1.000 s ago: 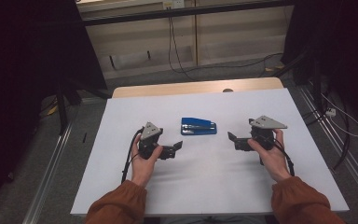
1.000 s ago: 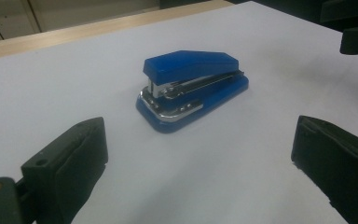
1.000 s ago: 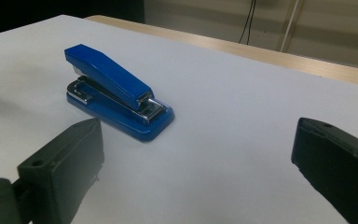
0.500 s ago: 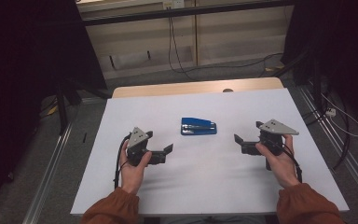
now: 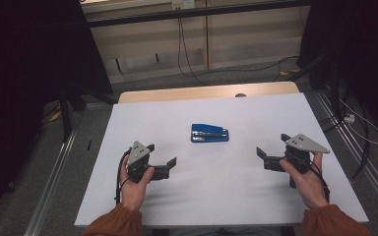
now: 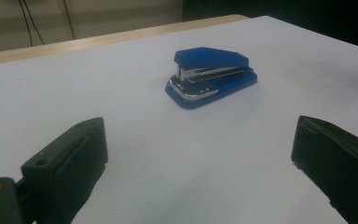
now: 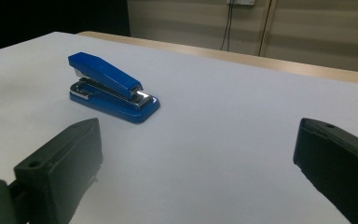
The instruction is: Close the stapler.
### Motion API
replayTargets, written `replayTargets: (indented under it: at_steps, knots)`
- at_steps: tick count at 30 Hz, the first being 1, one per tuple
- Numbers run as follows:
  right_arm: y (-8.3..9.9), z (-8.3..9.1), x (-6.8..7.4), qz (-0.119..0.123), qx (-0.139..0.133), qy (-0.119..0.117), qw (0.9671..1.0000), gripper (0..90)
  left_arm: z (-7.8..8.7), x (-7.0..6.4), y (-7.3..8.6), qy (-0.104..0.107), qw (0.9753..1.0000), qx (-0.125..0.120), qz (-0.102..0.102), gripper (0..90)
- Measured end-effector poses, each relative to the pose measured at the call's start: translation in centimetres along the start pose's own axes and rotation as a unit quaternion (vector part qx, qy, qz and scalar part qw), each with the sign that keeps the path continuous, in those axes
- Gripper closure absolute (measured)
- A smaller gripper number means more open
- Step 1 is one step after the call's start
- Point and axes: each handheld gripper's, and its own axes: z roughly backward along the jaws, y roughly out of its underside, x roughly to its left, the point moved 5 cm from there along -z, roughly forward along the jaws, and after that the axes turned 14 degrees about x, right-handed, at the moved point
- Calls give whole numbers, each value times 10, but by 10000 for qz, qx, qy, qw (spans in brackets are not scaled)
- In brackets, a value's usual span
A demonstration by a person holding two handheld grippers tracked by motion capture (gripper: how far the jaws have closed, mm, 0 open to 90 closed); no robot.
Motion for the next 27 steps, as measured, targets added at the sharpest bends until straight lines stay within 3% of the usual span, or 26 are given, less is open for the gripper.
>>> replayTargets:
  at_steps: [7, 10, 12, 17, 27]
  knots:
    - [9, 12, -2, -77, -40, 81, 9999, 10, 18, -2, 7, -112, 9998, -145, -9, 37]
    - [11, 18, -3, -108, -80, 125, 9998, 10, 25, 1, 13, -224, 9996, -158, 33, 37]
    - [14, 20, -4, -117, -56, 175, 9998, 10, 29, 3, 17, -428, 9990, -141, 15, 37]
    - [22, 27, -7, -162, 9, 262, 9995, 6, 40, 4, 23, -451, 9987, -202, 83, 37]
    - [29, 40, -7, -229, -123, 324, 9991, 6, 55, 5, 33, -518, 9983, -219, 147, 37]
